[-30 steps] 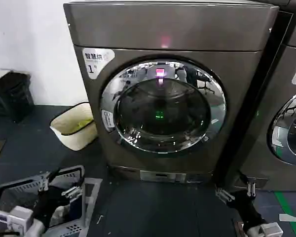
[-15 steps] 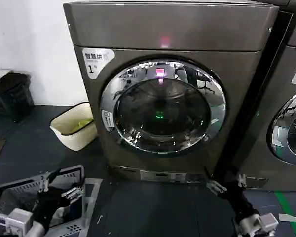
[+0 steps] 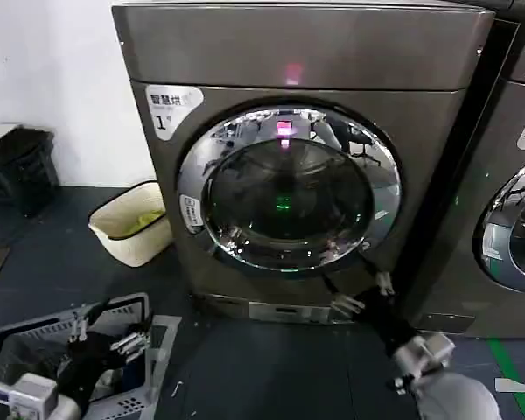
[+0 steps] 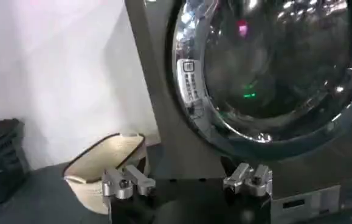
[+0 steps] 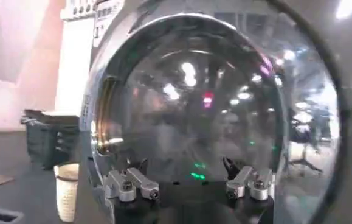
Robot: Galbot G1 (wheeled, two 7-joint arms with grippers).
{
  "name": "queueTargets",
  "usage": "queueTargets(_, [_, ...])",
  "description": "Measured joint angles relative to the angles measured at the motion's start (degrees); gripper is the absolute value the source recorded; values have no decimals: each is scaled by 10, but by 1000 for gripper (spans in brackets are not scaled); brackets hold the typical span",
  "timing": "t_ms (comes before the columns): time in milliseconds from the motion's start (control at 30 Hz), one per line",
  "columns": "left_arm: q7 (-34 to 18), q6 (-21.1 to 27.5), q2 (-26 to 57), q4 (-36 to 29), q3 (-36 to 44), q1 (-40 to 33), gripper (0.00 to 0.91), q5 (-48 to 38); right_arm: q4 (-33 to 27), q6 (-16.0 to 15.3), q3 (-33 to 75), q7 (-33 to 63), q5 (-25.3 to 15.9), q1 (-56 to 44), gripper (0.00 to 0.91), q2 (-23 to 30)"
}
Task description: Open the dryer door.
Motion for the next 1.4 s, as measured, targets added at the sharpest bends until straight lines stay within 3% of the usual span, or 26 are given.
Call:
queueTargets(633, [0, -3, -16, -3, -7, 10, 907, -1, -150, 11, -224, -9, 63, 281, 907, 10])
queueTargets(1100, [2, -3, -24, -2, -14, 20, 907, -1, -228, 8, -312, 3, 43, 380, 907, 55])
queueTargets(1400, [2, -3, -26, -2, -14, 20, 907, 0, -247, -4, -338, 12, 42, 406, 907, 77])
